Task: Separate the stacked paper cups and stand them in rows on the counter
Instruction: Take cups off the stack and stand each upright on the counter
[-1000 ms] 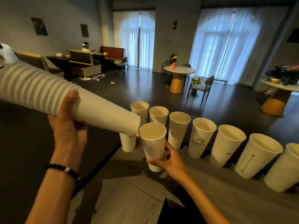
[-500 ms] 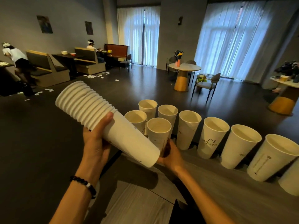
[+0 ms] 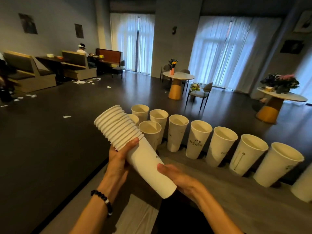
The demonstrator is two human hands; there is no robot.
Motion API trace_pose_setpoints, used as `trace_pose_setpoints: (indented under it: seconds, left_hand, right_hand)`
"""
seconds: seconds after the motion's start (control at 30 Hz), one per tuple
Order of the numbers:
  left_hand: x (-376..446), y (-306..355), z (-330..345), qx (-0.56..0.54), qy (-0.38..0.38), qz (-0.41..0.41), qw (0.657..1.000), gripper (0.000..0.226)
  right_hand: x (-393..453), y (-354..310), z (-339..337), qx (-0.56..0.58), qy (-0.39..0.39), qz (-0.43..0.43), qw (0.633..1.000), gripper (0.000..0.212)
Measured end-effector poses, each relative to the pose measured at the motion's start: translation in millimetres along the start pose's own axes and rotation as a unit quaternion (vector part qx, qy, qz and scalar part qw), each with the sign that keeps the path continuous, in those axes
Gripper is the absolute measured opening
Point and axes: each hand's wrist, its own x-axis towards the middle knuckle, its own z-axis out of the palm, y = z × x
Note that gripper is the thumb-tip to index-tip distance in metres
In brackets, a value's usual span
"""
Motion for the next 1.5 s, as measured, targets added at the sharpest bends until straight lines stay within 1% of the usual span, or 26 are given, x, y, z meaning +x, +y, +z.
trace_pose_setpoints:
  seconds: [0.13, 0.17, 0.23, 0.3, 0.37, 0.4, 0.43, 0.47, 0.5, 0.57, 0.63, 0.73, 0.83, 0.97, 1.07, 1.1, 1.13, 1.17, 1.2, 1.23, 1.3, 1.33, 1.37, 1.4, 1.43, 1.5]
  left_hand:
    - [-7, 6, -3, 0.022, -0.022, 0.038, 0.999, 0.101]
    - [-8, 8, -3, 0.025, -0.02, 0.05, 0.998, 0.098]
    - [-11, 15, -8, 0.03, -0.002, 0.072, 0.997, 0.092]
    - [-13, 27, -14, 0.015, 0.03, 0.09, 0.995, 0.085]
    - [-14, 47, -20, -0.052, 0.066, 0.09, 0.992, 0.087]
    - [-12, 58, -24, -0.094, 0.085, 0.092, 0.988, 0.081]
    - [-12, 70, -29, -0.133, 0.097, 0.099, 0.981, 0.069]
    - [-11, 82, -34, -0.165, 0.1, 0.105, 0.976, 0.054]
    - [-13, 90, -38, -0.185, 0.096, 0.107, 0.972, 0.044]
    - [-15, 98, -46, -0.198, 0.087, 0.107, 0.97, 0.047]
    - [-17, 98, -51, -0.197, 0.082, 0.098, 0.972, 0.051]
    - [-23, 90, -52, -0.207, 0.085, 0.083, 0.971, 0.053]
    - [-26, 83, -54, -0.195, 0.077, 0.071, 0.975, 0.041]
    - [-24, 74, -51, -0.195, 0.06, 0.058, 0.977, 0.038]
    - [-23, 65, -38, -0.18, 0.039, 0.036, 0.982, 0.047]
    - [-24, 61, -31, -0.176, 0.027, 0.027, 0.984, 0.051]
    - [-26, 55, -23, -0.166, 0.015, 0.014, 0.986, 0.052]
    - [-29, 49, -16, -0.156, 0.004, 0.001, 0.988, 0.054]
    - [-31, 40, -8, -0.144, -0.01, -0.017, 0.989, 0.06]
    - [-34, 32, 1, -0.131, -0.023, -0.034, 0.99, 0.072]
    - [-42, 13, 23, -0.096, -0.037, -0.064, 0.993, 0.101]
    - [-45, 4, 33, -0.074, -0.047, -0.07, 0.994, 0.106]
    - [-51, -4, 47, -0.053, -0.063, -0.071, 0.994, 0.106]
    - [-53, -8, 53, -0.04, -0.078, -0.063, 0.994, 0.107]
    - [-57, -12, 61, -0.024, -0.093, -0.055, 0.994, 0.108]
    - [-62, -19, 70, 0.001, -0.106, -0.04, 0.994, 0.102]
  right_hand:
    - [0, 6, 2, -0.062, 0.056, 0.012, 0.996, 0.112]
    - [0, 4, 2, -0.083, 0.067, 0.001, 0.994, 0.108]
    - [-4, 2, 4, -0.155, 0.084, -0.043, 0.983, 0.093]
    - [-9, 3, 4, -0.252, 0.144, -0.088, 0.953, 0.091]
    - [-9, 15, -6, -0.317, 0.218, -0.123, 0.915, 0.086]
    - [-8, 22, -11, -0.313, 0.247, -0.134, 0.907, 0.083]
    - [-8, 29, -17, -0.282, 0.272, -0.136, 0.91, 0.081]
    - [-5, 32, -21, -0.228, 0.29, -0.133, 0.92, 0.08]
    - [-3, 34, -23, -0.167, 0.302, -0.126, 0.93, 0.081]
    - [8, 32, -25, -0.074, 0.328, -0.128, 0.933, 0.085]
    - [21, 27, -24, -0.032, 0.348, -0.129, 0.928, 0.086]
    - [39, 26, -26, -0.024, 0.364, -0.122, 0.923, 0.086]
    - [49, 32, -29, -0.047, 0.382, -0.102, 0.917, 0.089]
    - [51, 32, -29, -0.051, 0.397, -0.093, 0.912, 0.087]
    - [42, 28, -27, -0.095, 0.394, -0.071, 0.912, 0.093]
    - [37, 30, -26, -0.112, 0.4, -0.061, 0.907, 0.09]
    - [28, 31, -25, -0.116, 0.42, -0.046, 0.899, 0.08]
    - [18, 31, -24, -0.111, 0.438, -0.047, 0.891, 0.065]
    - [2, 28, -22, -0.092, 0.437, -0.053, 0.893, 0.052]
    - [-15, 22, -18, -0.059, 0.406, -0.064, 0.91, 0.047]
    - [-47, 9, -15, 0.038, 0.273, -0.038, 0.961, 0.049]
    - [-60, 4, -14, 0.091, 0.192, -0.016, 0.977, 0.05]
    - [-76, 1, -14, 0.151, 0.122, -0.001, 0.981, 0.052]
    - [-82, 1, -13, 0.19, 0.062, 0.002, 0.98, 0.06]
    - [-88, 4, -13, 0.212, 0.014, -0.005, 0.977, 0.069]
    - [-94, 15, -17, 0.201, -0.039, -0.025, 0.979, 0.084]
